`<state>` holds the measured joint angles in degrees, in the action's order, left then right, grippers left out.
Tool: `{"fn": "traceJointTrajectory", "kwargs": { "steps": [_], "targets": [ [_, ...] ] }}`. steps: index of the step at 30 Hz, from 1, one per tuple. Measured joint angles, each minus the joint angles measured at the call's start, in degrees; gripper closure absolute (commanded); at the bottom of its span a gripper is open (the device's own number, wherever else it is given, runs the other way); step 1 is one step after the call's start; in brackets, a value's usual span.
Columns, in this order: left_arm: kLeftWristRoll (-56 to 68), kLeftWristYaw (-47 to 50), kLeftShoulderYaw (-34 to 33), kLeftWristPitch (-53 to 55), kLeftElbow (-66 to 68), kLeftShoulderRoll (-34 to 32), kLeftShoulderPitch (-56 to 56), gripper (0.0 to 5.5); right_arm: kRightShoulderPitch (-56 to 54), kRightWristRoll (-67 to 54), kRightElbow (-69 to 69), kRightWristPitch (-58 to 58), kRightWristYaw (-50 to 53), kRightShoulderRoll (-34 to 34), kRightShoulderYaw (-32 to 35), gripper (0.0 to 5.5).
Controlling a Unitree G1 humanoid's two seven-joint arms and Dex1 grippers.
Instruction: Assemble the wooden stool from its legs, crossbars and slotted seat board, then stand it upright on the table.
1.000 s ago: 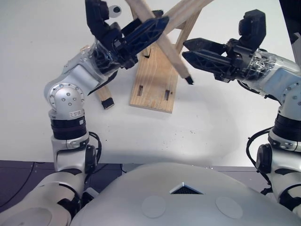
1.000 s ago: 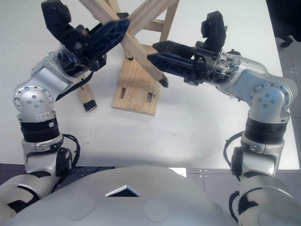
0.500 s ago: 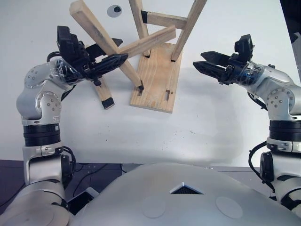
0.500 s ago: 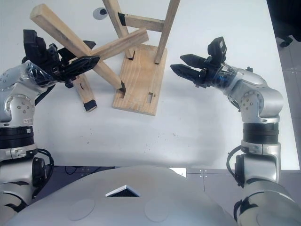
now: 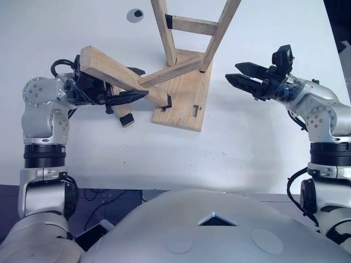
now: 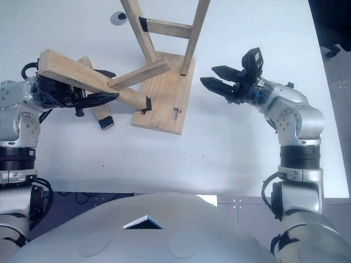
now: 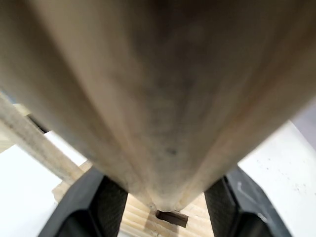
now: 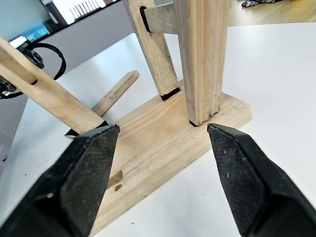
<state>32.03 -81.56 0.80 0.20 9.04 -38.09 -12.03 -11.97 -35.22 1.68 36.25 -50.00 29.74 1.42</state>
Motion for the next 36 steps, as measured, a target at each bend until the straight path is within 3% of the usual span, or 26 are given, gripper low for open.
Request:
{"fn": "traceJointTrajectory", "kwargs": {
  "steps": [10, 22, 29, 36],
  "targets": [
    [0.1, -9.2, 4.8, 3.8, 7.9, -6.8, -9.9, 3.49, 3.9, 1.3, -0.7, -2.3, 2.4, -2.4, 0.8, 2.21],
    [-1.7, -8.3, 12.5, -0.6, 3.0, -10.5, -10.6, 3.49, 4.4, 1.5, -1.0, -2.4, 2.8, -2.5, 0.8, 2.21],
    [-1.7, -7.2, 14.0, -0.2, 3.2, -10.5, -11.7, 3.49, 4.4, 1.7, -1.0, -2.4, 2.8, -2.7, 0.6, 2.21],
    [-1.8, 2.6, 14.8, 4.0, -1.1, -5.2, -8.7, 3.49, 4.7, 2.0, -1.1, -2.4, 3.1, -4.6, 0.1, 2.21]
  ]
}}
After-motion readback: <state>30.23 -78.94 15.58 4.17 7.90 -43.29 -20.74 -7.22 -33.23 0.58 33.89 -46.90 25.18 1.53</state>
